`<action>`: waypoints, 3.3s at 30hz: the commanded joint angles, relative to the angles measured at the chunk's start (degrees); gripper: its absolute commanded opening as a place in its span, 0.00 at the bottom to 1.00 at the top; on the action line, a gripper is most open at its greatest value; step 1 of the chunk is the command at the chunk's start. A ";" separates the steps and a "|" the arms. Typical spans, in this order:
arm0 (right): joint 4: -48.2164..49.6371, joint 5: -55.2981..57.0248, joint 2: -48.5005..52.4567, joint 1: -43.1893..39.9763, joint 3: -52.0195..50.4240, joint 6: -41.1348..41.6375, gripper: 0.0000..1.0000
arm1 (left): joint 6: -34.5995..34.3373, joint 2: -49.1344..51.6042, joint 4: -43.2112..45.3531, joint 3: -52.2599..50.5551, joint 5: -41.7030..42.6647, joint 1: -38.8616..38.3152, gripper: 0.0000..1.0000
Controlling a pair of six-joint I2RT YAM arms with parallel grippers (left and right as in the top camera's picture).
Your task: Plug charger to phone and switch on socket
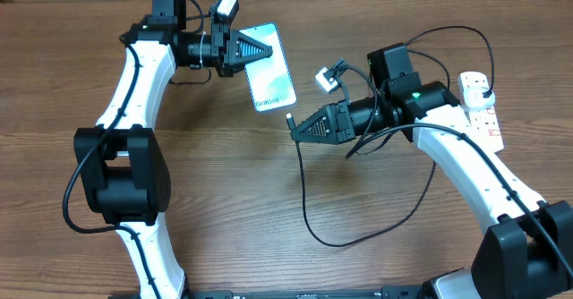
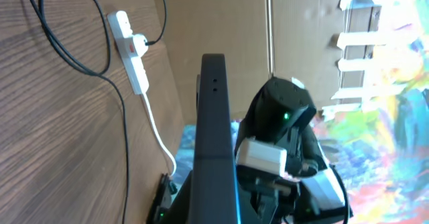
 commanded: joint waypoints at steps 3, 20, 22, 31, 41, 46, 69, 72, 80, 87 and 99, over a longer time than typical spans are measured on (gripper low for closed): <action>4.68 3.52 -1.40 0.74 -0.13 7.61 0.04 | -10.56 -0.57 4.55 1.20 2.73 0.15 0.04; 9.35 4.98 -0.28 0.79 -0.13 10.86 0.04 | -10.25 -0.57 9.03 1.20 2.67 0.00 0.04; 9.35 5.18 -0.13 0.79 -0.13 10.88 0.04 | -10.23 -0.57 9.29 1.20 2.62 -0.02 0.04; 10.88 7.10 0.50 0.85 -0.57 12.41 0.04 | -10.25 -0.57 9.31 1.20 2.64 -0.04 0.04; 25.38 4.70 0.48 1.05 -7.74 18.32 0.04 | -9.90 -0.57 9.51 1.20 1.60 -0.04 0.04; 29.68 3.41 0.48 1.05 -7.74 21.42 0.04 | -9.16 -0.57 9.68 1.20 1.62 -0.33 0.04; 28.41 4.31 0.52 1.05 -7.74 21.38 0.04 | -9.25 -0.57 10.08 1.20 2.73 -2.12 0.04; 28.63 4.31 0.52 1.05 -7.74 21.38 0.04 | -9.22 -0.57 10.08 1.20 2.73 -2.49 0.04; 28.63 4.31 0.52 1.05 -7.74 21.38 0.04 | -9.22 -0.57 10.08 1.20 2.73 -3.32 0.04; 28.63 4.31 0.52 1.05 -7.74 21.38 0.04 | -9.22 -0.57 10.08 1.20 2.71 -3.96 0.04; 28.89 4.33 0.52 -0.09 -7.74 21.40 0.04 | -8.70 -0.57 10.10 1.18 2.75 -4.44 0.04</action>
